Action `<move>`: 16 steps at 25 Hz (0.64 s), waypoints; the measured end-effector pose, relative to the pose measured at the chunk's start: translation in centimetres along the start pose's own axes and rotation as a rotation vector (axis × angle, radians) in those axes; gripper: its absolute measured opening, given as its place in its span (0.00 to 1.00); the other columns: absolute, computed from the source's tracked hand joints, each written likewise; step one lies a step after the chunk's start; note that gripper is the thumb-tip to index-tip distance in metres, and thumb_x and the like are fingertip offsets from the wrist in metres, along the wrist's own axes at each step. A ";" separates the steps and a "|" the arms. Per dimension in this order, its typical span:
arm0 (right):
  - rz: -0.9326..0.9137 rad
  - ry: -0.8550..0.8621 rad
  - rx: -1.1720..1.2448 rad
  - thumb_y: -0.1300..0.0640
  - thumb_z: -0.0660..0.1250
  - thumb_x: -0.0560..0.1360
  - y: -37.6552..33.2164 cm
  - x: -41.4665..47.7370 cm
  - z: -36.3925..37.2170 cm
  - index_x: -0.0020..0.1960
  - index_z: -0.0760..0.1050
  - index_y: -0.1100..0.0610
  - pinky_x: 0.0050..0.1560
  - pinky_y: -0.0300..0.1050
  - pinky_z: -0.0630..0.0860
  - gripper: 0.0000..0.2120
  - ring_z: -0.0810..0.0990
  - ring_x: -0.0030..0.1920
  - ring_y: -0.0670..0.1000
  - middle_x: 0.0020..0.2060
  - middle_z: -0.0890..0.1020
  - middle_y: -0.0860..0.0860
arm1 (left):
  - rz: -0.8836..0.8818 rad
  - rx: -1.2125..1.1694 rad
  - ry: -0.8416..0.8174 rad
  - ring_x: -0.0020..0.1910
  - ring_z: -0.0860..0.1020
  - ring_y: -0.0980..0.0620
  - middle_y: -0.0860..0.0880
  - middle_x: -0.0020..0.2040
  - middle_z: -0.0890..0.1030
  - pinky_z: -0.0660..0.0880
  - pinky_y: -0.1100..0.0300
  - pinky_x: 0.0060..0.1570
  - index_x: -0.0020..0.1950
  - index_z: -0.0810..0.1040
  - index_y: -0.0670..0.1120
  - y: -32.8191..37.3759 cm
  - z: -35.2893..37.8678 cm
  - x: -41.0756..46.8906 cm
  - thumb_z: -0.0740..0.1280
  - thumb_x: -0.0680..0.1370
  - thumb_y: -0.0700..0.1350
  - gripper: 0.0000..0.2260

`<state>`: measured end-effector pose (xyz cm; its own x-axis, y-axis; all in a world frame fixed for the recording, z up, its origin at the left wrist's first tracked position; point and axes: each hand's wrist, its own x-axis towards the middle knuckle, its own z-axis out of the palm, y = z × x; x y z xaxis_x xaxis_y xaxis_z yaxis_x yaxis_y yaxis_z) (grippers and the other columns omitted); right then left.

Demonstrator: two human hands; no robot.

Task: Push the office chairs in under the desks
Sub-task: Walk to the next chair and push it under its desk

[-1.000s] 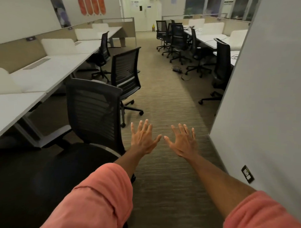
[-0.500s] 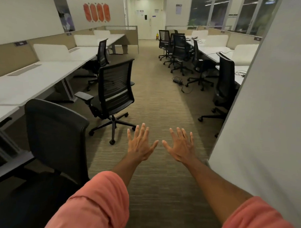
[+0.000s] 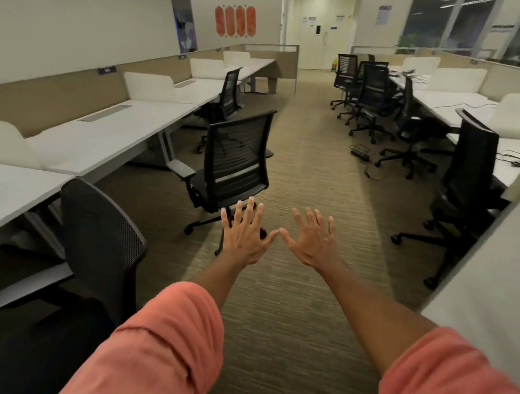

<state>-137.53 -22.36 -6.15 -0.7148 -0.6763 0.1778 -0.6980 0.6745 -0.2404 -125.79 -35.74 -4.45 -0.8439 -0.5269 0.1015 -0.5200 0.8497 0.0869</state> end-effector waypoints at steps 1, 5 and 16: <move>-0.019 0.005 0.007 0.30 0.50 0.77 -0.5 1.7 0.2 0.79 0.55 0.48 0.75 0.62 0.43 0.36 0.51 0.78 0.57 0.78 0.57 0.56 | -0.017 0.007 0.007 0.78 0.37 0.44 0.47 0.80 0.38 0.32 0.37 0.71 0.80 0.42 0.51 -0.8 -0.2 1.2 0.45 0.78 0.70 0.37; -0.118 -0.008 0.034 0.30 0.49 0.76 -3.8 10.5 2.0 0.79 0.54 0.47 0.75 0.63 0.42 0.37 0.50 0.79 0.57 0.79 0.56 0.56 | -0.134 0.063 0.041 0.78 0.35 0.43 0.47 0.80 0.36 0.30 0.36 0.69 0.80 0.39 0.51 -6.0 -0.8 7.6 0.44 0.77 0.71 0.38; -0.487 -0.094 0.125 0.29 0.49 0.76 -20.3 27.2 6.2 0.79 0.55 0.47 0.76 0.62 0.45 0.37 0.52 0.78 0.57 0.78 0.58 0.56 | -0.576 0.247 0.130 0.77 0.34 0.41 0.46 0.80 0.36 0.29 0.31 0.67 0.80 0.42 0.52 -23.7 -4.3 12.9 0.45 0.78 0.70 0.37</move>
<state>-142.54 -56.32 -2.36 -0.2971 -0.9309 0.2125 -0.9346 0.2380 -0.2644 -123.82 -62.73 -0.96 -0.4054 -0.8854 0.2272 -0.9135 0.4014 -0.0660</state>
